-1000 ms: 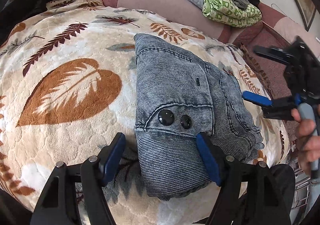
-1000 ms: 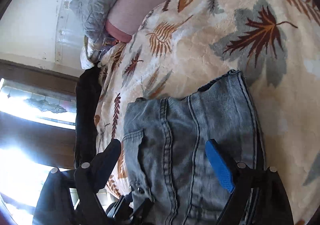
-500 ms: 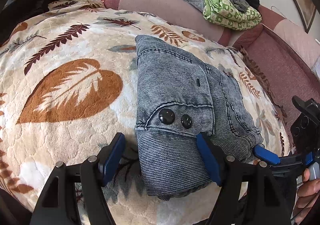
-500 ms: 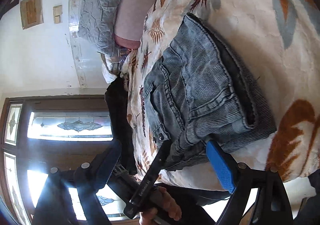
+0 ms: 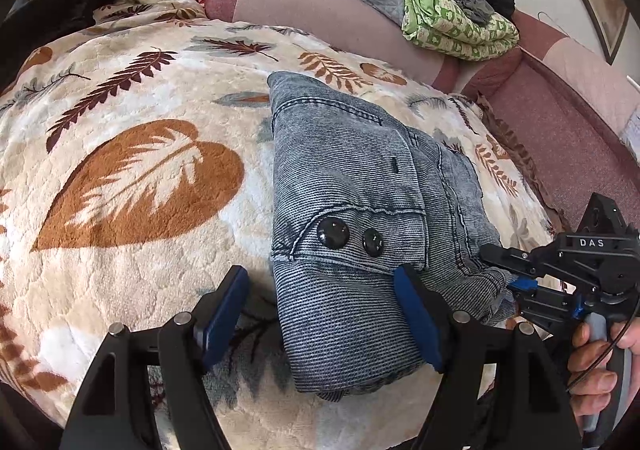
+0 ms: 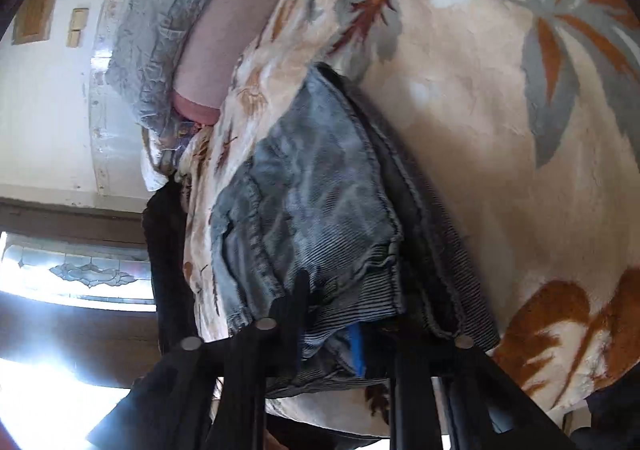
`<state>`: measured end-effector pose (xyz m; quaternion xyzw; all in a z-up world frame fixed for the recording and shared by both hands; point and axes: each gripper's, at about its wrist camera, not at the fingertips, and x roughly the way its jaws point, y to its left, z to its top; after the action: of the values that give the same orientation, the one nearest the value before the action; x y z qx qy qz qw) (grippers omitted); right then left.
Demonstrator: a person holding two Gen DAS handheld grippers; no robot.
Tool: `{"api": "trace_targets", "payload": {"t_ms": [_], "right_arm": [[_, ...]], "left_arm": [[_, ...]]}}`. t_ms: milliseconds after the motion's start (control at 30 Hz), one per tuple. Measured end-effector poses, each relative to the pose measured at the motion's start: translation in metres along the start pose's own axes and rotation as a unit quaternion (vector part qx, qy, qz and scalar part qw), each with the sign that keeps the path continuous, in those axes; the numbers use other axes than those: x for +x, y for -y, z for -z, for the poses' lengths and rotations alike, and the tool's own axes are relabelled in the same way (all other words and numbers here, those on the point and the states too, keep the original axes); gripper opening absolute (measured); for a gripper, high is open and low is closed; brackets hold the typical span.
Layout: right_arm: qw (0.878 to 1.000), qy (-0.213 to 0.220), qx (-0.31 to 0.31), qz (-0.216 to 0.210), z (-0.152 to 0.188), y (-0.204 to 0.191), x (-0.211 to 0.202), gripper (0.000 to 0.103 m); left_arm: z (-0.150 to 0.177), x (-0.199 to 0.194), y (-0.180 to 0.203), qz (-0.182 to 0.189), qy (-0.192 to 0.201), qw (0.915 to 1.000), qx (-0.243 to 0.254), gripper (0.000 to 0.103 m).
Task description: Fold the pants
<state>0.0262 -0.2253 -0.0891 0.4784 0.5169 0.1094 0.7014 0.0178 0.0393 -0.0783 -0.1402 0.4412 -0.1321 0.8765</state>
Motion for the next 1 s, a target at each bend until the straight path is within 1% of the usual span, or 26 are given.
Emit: {"api": "trace_targets", "payload": {"t_ms": [67, 133, 200, 233, 267, 300, 333, 367, 400, 467, 533, 567, 667, 700, 733, 767, 800, 833, 867, 900, 1000], "right_arm": [[0.999, 0.018, -0.05, 0.01, 0.011, -0.016, -0.015, 0.007], [0.994, 0.044, -0.094, 0.021, 0.021, -0.033, -0.037, 0.006], [0.986, 0.068, -0.14, 0.052, 0.025, -0.045, -0.052, 0.006], [0.983, 0.068, -0.156, 0.074, 0.025, -0.044, -0.05, 0.006], [0.98, 0.061, -0.163, 0.098, 0.024, -0.036, -0.04, 0.006], [0.981, 0.04, -0.156, 0.108, 0.022, -0.022, -0.026, 0.006], [0.985, 0.021, -0.139, 0.102, 0.021, -0.004, -0.016, 0.006], [0.987, 0.029, -0.131, 0.088, 0.02, 0.003, -0.016, 0.004], [0.987, 0.031, -0.132, 0.086, 0.02, 0.001, -0.018, 0.004], [0.985, 0.035, -0.143, 0.094, 0.021, -0.004, -0.019, 0.004], [0.983, 0.033, -0.153, 0.097, 0.022, -0.006, -0.019, 0.004], [0.983, 0.033, -0.153, 0.095, 0.022, -0.006, -0.019, 0.004], [0.982, 0.035, -0.157, 0.096, 0.025, -0.002, -0.02, 0.004], [0.982, 0.035, -0.159, 0.098, 0.026, -0.003, -0.02, 0.005], [0.982, 0.035, -0.159, 0.1, 0.025, -0.004, -0.019, 0.005], [0.981, 0.031, -0.162, 0.102, 0.025, -0.005, -0.019, 0.005], [0.98, 0.027, -0.166, 0.105, 0.024, -0.007, -0.019, 0.005], [0.979, 0.022, -0.17, 0.111, 0.024, -0.011, -0.017, 0.005], [0.977, 0.015, -0.175, 0.118, 0.024, -0.014, -0.018, 0.005], [0.975, 0.009, -0.182, 0.124, 0.024, -0.017, -0.02, 0.005], [0.967, -0.009, -0.199, 0.157, 0.028, -0.026, -0.027, 0.008]], "left_arm": [[0.001, 0.0, -0.002, 0.004, 0.001, 1.0, 0.0, 0.076], [0.001, 0.0, -0.002, 0.005, 0.002, 1.0, 0.001, 0.077], [0.001, 0.0, -0.002, 0.005, 0.003, 1.0, 0.002, 0.078], [0.001, 0.0, -0.002, 0.003, 0.003, 1.0, 0.003, 0.078], [0.001, 0.001, -0.001, 0.0, 0.003, 1.0, 0.005, 0.078], [0.001, 0.001, 0.0, -0.003, 0.003, 1.0, 0.007, 0.079], [0.001, 0.002, 0.001, -0.005, 0.003, 0.9999, 0.011, 0.079], [0.002, 0.001, 0.002, -0.008, 0.007, 0.9999, 0.013, 0.079], [0.003, 0.0, 0.002, -0.009, 0.009, 0.9998, 0.012, 0.08], [0.002, 0.0, 0.0, -0.006, 0.007, 0.9999, 0.01, 0.08], [-0.001, -0.006, 0.002, -0.012, 0.004, 0.9999, 0.01, 0.08], [-0.003, -0.013, 0.003, -0.02, 0.014, 0.9997, 0.008, 0.079], [-0.013, -0.039, 0.012, -0.036, 0.077, 0.9961, 0.025, 0.079], [-0.015, -0.04, 0.015, -0.045, 0.083, 0.995, 0.032, 0.079], [-0.015, -0.034, 0.017, -0.058, 0.071, 0.995, 0.04, 0.079], [-0.013, -0.019, 0.018, -0.069, 0.037, 0.9958, 0.048, 0.079], [-0.008, 0.0, 0.017, -0.074, -0.007, 0.9956, 0.056, 0.08], [-0.002, 0.005, 0.013, -0.07, -0.001, 0.9964, 0.048, 0.083], [-0.001, 0.003, 0.009, -0.063, 0.007, 0.9973, 0.037, 0.083], [-0.003, 0.002, 0.009, -0.06, -0.001, 0.9975, 0.037, 0.083], [-0.003, 0.002, 0.009, -0.061, 0.003, 0.997, 0.048, 0.083]]}}
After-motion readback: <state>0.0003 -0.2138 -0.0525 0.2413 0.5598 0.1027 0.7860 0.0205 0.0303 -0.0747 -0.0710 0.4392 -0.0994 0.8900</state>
